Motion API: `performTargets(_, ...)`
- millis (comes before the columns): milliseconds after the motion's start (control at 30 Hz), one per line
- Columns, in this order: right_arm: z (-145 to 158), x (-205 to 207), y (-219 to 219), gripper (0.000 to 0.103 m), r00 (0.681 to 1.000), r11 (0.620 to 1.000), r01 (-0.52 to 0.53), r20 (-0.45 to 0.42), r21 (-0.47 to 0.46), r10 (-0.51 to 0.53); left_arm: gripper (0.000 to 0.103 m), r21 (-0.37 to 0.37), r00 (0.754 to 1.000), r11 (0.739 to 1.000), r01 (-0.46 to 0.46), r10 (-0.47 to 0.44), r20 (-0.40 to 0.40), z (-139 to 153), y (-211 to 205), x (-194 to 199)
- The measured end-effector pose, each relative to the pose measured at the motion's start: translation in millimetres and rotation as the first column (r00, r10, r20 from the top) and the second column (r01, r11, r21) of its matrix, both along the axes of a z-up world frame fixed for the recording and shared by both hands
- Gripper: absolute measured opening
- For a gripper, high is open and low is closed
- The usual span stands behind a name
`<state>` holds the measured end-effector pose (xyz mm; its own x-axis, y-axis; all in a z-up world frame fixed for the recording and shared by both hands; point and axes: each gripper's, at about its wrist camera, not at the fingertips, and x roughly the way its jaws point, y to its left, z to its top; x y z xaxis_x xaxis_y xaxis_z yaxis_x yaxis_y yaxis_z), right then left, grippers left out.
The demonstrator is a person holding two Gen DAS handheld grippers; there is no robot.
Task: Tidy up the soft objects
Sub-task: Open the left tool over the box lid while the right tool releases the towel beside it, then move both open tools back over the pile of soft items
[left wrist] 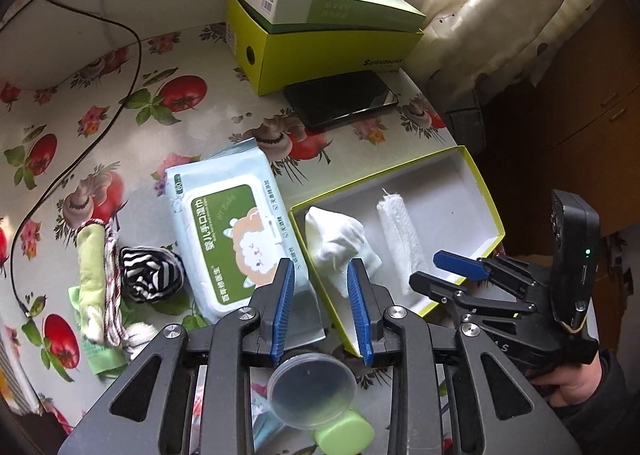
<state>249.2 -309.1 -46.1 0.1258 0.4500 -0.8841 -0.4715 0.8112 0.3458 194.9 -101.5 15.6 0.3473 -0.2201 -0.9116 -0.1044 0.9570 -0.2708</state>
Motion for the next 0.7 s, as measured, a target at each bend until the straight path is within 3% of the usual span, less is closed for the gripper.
performTargets(300,39,-36,17,0.046,0.998,0.999,-0.05,0.039,0.015,0.05,0.029,0.026,0.997,0.997,-0.073,0.073,0.006,3,23,-52)
performTargets(700,56,-92,64,0.046,0.976,0.977,-0.212,0.041,0.016,0.212,0.029,0.024,0.984,0.984,-0.176,0.177,-0.008,-2,61,-110)
